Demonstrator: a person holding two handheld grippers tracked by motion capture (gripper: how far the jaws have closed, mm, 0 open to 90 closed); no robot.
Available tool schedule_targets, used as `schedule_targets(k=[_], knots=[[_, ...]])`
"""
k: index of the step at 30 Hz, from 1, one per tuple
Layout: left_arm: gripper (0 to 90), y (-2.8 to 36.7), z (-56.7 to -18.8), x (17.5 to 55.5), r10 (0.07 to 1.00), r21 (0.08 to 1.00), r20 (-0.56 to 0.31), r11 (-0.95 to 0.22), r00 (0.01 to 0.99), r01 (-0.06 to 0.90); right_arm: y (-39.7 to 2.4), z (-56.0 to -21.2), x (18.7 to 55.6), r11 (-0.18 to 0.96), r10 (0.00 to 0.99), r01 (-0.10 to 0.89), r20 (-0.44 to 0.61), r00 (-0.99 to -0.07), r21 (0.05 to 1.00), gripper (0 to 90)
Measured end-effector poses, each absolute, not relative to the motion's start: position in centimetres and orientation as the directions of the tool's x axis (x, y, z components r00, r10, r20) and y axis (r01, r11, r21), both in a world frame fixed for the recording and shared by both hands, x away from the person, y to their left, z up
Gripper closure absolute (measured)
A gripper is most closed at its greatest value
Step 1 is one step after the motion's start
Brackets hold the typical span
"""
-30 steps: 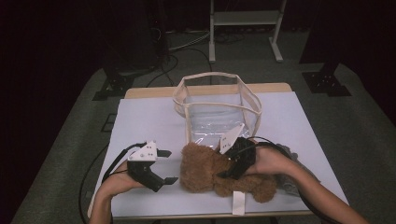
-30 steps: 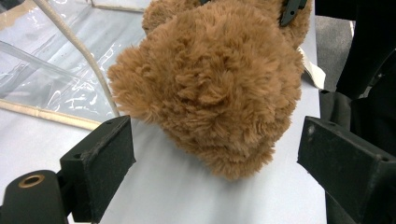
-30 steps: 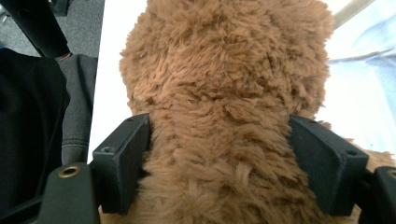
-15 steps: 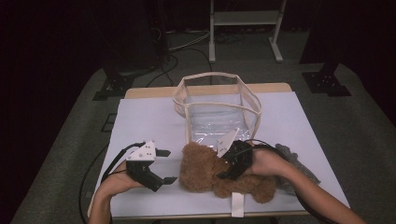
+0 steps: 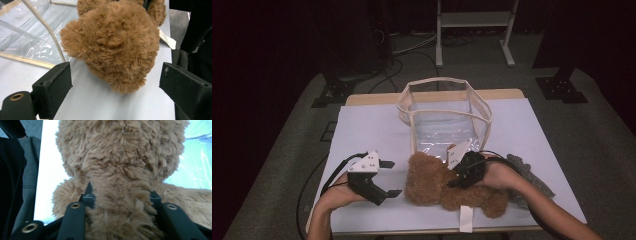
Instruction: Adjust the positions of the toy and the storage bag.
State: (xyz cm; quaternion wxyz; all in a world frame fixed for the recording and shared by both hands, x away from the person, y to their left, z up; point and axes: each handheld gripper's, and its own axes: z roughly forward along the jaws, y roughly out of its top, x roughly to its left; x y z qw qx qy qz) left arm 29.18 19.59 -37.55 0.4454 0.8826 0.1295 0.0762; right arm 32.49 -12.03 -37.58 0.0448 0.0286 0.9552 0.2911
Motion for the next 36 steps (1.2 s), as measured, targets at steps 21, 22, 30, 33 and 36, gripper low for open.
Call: schedule_targets(k=[21, 22, 30, 33, 36], knots=[[9.6, 20.8, -37.1, 29.1, 0.326, 0.821, 0.033, -0.548, 0.945, 0.161, -12.4, -34.9, 32.1, 0.791, 0.078, 0.038, -0.039, -0.996, 0.611, 64.0], [9.6, 20.9, -37.1, 29.1, 0.327, 0.822, 0.033, -0.546, 0.944, 0.160, -12.5, -34.7, 32.1, 0.787, 0.081, 0.041, -0.038, -0.996, 0.616, 64.0], [9.6, 21.3, -37.1, 29.0, 0.332, 0.825, 0.034, -0.542, 0.943, 0.161, -13.2, -33.7, 31.9, 0.776, 0.113, 0.068, -0.032, -0.993, 0.627, 64.3], [9.6, 21.5, -37.0, 29.0, 0.334, 0.825, 0.035, -0.541, 0.942, 0.162, -13.4, -33.3, 31.9, 0.776, 0.125, 0.077, -0.033, -0.992, 0.626, 64.5], [9.6, 21.6, -37.0, 29.0, 0.336, 0.827, 0.032, -0.538, 0.941, 0.164, -13.6, -32.9, 31.8, 0.773, 0.128, 0.074, -0.040, -0.991, 0.630, 65.0]])
